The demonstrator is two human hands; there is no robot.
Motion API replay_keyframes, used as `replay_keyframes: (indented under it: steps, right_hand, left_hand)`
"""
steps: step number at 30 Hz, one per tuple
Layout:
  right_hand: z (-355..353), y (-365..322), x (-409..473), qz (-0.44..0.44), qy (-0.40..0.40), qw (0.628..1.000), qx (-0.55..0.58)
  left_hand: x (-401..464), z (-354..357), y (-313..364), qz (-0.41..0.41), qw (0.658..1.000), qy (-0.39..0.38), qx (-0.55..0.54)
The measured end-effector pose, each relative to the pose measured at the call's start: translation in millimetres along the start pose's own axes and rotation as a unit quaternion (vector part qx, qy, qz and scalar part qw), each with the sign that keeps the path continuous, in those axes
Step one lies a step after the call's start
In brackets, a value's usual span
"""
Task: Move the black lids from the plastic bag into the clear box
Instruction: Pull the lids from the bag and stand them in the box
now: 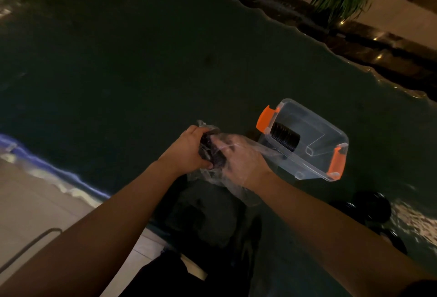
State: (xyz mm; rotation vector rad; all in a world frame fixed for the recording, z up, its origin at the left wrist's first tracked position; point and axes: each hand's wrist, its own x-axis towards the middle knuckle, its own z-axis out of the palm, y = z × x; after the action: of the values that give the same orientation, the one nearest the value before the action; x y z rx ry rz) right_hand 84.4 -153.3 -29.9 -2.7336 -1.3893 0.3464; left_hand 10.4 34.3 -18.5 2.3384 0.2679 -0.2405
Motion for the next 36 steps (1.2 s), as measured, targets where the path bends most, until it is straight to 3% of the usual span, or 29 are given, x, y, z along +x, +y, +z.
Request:
replay_keyframes:
  steps: [16, 18, 20, 25, 32, 36]
  right_hand:
    - [-2, 12, 15, -0.018, -0.027, 0.999, -0.03]
    - [-2, 10, 16, -0.005, -0.058, 0.998, -0.003]
    - [-3, 9, 13, 0.005, -0.032, 0.999, 0.015]
    - [-9, 8, 17, -0.009, -0.058, 0.998, -0.022]
    - [-14, 4, 18, -0.045, -0.076, 0.993, -0.073]
    - [-9, 8, 11, -0.059, -0.072, 0.995, -0.027]
  left_hand:
    - [2, 0, 1, 0.015, 1.0, 0.013, 0.016]
    - [1, -1, 1, 0.008, 1.0, 0.018, 0.012]
    - [0, 0, 0, -0.005, 1.0, 0.021, 0.006]
    - [-2, 0, 1, -0.035, 0.999, 0.011, -0.008]
    - [-3, -3, 4, -0.051, 0.998, -0.002, 0.045]
    - [-5, -7, 6, -0.064, 0.995, -0.001, 0.08]
